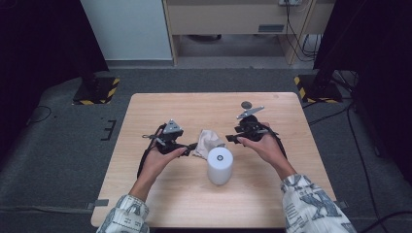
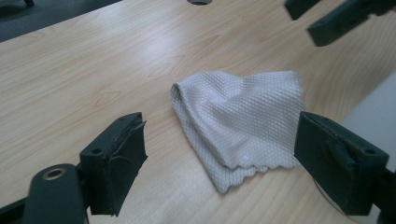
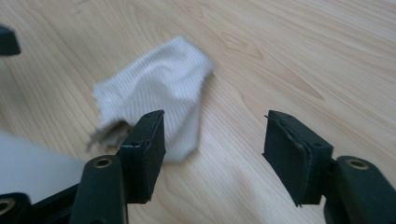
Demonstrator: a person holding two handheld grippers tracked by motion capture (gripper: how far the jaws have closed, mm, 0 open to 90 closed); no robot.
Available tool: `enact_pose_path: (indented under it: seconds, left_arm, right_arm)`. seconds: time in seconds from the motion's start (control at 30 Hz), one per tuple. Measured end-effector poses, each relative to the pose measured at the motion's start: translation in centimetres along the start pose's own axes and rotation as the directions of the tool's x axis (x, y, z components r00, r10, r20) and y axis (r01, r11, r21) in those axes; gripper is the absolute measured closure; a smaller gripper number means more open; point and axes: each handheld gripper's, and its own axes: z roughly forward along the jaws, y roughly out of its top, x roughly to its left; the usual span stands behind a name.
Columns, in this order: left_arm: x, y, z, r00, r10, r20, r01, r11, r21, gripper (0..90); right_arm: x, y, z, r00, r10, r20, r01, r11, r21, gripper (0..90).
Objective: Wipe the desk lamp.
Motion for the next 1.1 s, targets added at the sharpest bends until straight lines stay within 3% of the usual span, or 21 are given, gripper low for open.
enact_pose_path:
  seconds: [0.17,0.3,0.4,0.53,0.67,0.73,0.83,0.93,1.1]
  left_arm:
    - [0.3,0.8,2.7,0.9991,0.041,0.010,-0.041,0.9976,0.056,17.6]
    - [0.1,1.2,4.4,0.9989,0.047,0.003,-0.047,0.9954,0.083,17.5]
    - [-0.1,1.3,5.8,0.9971,0.076,-0.004,-0.074,0.9888,0.130,17.0]
    - [-0.4,1.3,6.9,0.9973,0.073,-0.003,-0.072,0.9868,0.145,16.7]
    - [-0.6,0.9,8.0,0.9973,0.073,-0.001,-0.072,0.9837,0.165,16.6]
    - [-0.5,0.5,8.7,0.9985,0.051,-0.020,-0.046,0.9835,0.175,17.2]
    - [-0.4,-0.2,9.6,0.9986,0.052,-0.010,-0.048,0.9773,0.206,17.2]
    - [-0.3,-0.5,9.7,0.9996,0.026,0.008,-0.027,0.9808,0.193,19.7]
    - [-0.3,-0.6,9.5,0.9989,0.025,0.041,-0.032,0.9828,0.182,29.8]
  right_arm:
    - [0.0,-3.5,-2.1,0.9971,-0.001,0.075,0.004,0.9991,-0.042,32.9]
    - [0.0,-6.5,-3.4,0.9959,0.033,0.084,-0.029,0.9981,-0.054,31.8]
    - [0.0,-8.3,-4.0,0.9947,0.057,0.086,-0.052,0.9972,-0.054,32.1]
    - [0.1,-10.4,-4.5,0.9923,0.091,0.084,-0.085,0.9942,-0.066,32.4]
    - [0.0,-10.8,-4.7,0.9913,0.099,0.087,-0.094,0.9933,-0.067,33.4]
    - [0.1,-10.8,-4.7,0.9899,0.112,0.087,-0.106,0.9917,-0.073,33.6]
    - [0.1,-10.7,-4.6,0.9905,0.105,0.089,-0.099,0.9927,-0.069,33.5]
    - [0.3,-10.7,-4.6,0.9903,0.110,0.085,-0.104,0.9923,-0.067,33.4]
    - [0.3,-10.8,-4.6,0.9897,0.116,0.084,-0.111,0.9917,-0.066,33.2]
